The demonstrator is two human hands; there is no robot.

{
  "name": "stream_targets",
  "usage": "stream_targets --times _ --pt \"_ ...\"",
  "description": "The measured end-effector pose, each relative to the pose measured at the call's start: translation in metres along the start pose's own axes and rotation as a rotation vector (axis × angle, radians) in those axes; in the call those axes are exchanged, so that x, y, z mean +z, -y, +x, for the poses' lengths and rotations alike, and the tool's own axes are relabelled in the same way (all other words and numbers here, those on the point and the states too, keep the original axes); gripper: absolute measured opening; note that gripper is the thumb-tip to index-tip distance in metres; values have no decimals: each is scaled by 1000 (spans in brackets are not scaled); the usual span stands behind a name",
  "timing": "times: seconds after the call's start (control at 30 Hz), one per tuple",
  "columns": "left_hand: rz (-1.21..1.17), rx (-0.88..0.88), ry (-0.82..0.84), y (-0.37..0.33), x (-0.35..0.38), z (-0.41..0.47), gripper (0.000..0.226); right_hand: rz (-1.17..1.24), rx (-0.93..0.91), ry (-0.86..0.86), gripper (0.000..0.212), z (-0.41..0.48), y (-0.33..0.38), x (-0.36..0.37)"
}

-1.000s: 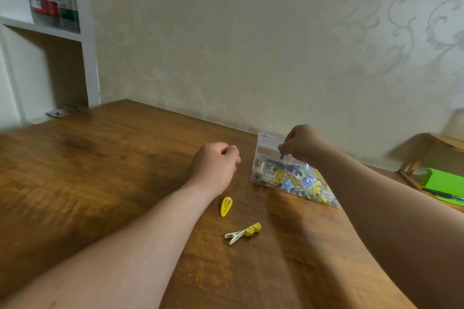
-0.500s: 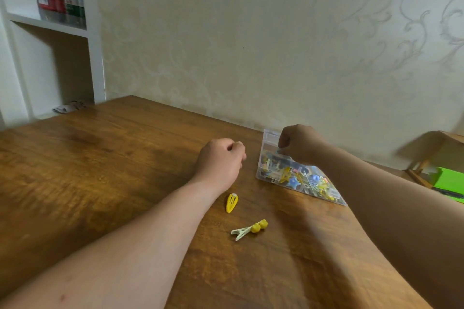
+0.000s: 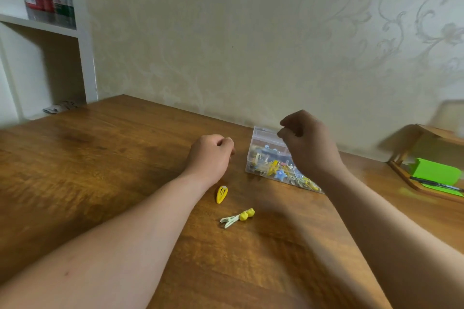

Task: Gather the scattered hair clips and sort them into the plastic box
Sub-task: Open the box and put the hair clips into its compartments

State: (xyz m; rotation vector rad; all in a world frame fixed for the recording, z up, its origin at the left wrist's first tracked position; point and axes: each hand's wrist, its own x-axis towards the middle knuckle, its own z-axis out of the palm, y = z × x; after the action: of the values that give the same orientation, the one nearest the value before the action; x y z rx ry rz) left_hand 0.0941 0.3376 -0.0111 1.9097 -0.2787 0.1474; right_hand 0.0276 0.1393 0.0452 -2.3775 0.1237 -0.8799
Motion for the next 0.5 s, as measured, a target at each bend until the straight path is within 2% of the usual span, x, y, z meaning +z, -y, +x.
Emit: stream_targets --times 0.07,0.17,0.23,0.37,0.43,0.5 --pt "5 0 2 -1 0 -1 40 26 1 87 11 -30 6 -2" --pt "-8 -8 -2 -1 -1 -2 39 71 -23 449 9 -67 7 -1" --pt "-10 -9 -3 0 0 -2 38 111 -21 626 12 -82 6 -2" --pt "-1 -8 -15 0 1 -1 38 228 -43 739 22 -87 7 -4" --pt "-4 -4 -14 0 2 0 38 146 -122 789 30 -88 7 -1" --pt "1 0 -12 -1 2 -1 38 78 -186 799 28 -89 6 4"
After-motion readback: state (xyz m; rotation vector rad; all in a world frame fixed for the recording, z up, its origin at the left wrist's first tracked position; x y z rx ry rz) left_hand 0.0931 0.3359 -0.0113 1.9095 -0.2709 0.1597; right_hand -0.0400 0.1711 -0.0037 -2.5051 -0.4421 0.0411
